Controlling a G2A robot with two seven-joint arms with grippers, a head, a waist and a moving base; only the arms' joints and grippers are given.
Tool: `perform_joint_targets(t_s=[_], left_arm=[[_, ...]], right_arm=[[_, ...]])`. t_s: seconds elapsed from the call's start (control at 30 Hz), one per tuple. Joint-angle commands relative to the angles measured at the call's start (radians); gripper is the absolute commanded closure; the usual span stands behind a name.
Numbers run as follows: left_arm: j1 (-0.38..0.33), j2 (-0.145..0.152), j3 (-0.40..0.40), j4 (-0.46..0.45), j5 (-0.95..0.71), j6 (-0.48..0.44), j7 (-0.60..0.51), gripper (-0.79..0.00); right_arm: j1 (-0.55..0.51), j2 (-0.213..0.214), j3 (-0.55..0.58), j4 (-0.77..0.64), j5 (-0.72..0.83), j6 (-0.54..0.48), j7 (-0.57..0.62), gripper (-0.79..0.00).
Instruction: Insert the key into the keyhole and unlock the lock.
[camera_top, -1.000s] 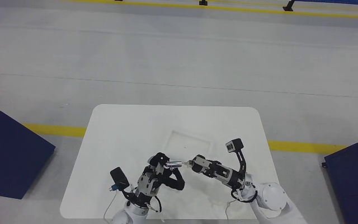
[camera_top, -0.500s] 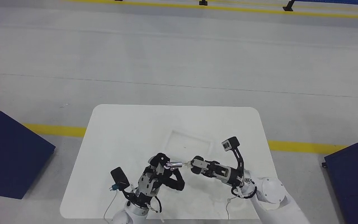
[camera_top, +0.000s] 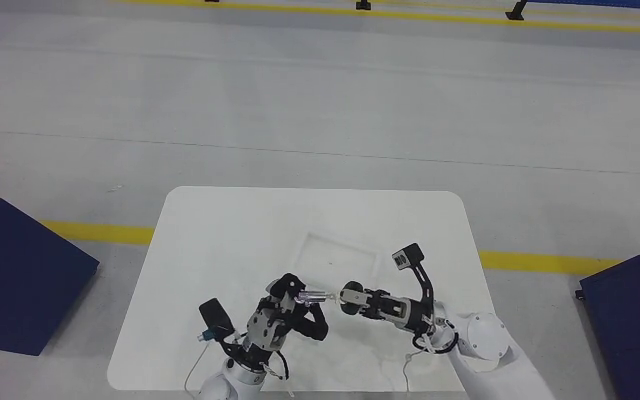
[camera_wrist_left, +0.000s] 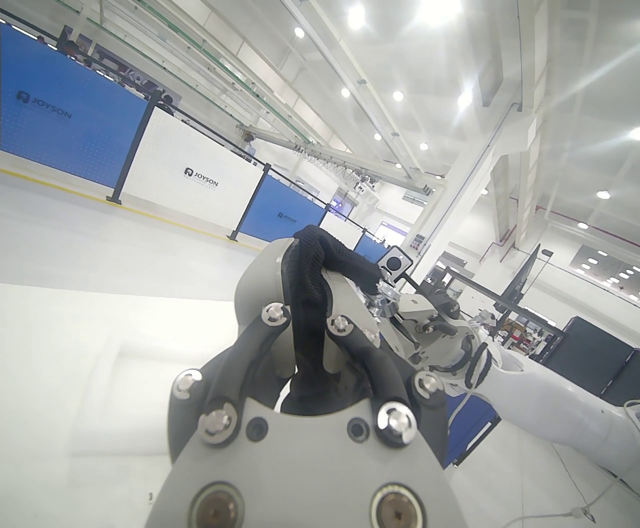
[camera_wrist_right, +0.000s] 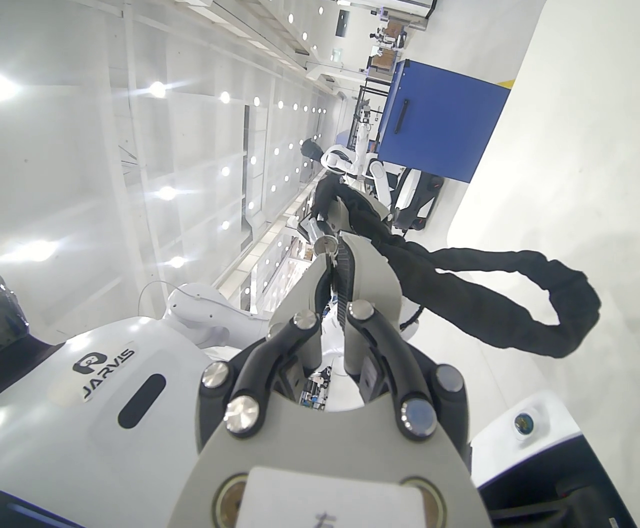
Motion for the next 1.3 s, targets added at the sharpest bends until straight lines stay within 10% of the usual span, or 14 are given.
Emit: perform_joint_targets(t_s=[0.0,0.87,1.27], left_arm=[[-0.002,0.001,-0.002,0.001,0.038,0.01,0.006,0.0],[-0.01,0.009,0.0,0.009,0.243,0.077,0.097,0.0],[-0.016,0.011,0.002,0.017,0.239,0.083,0.103,0.0]], right_arm=[[-0.006,0.003,0.006,-0.013,0.008,0.015,0.011,0.0],[-0.051,0.027,0.057,-0.095,0.227,0.505,0.058,0.0],[-0.059,0.026,0.045,-0.095,0.257,0.538,0.045,0.0]])
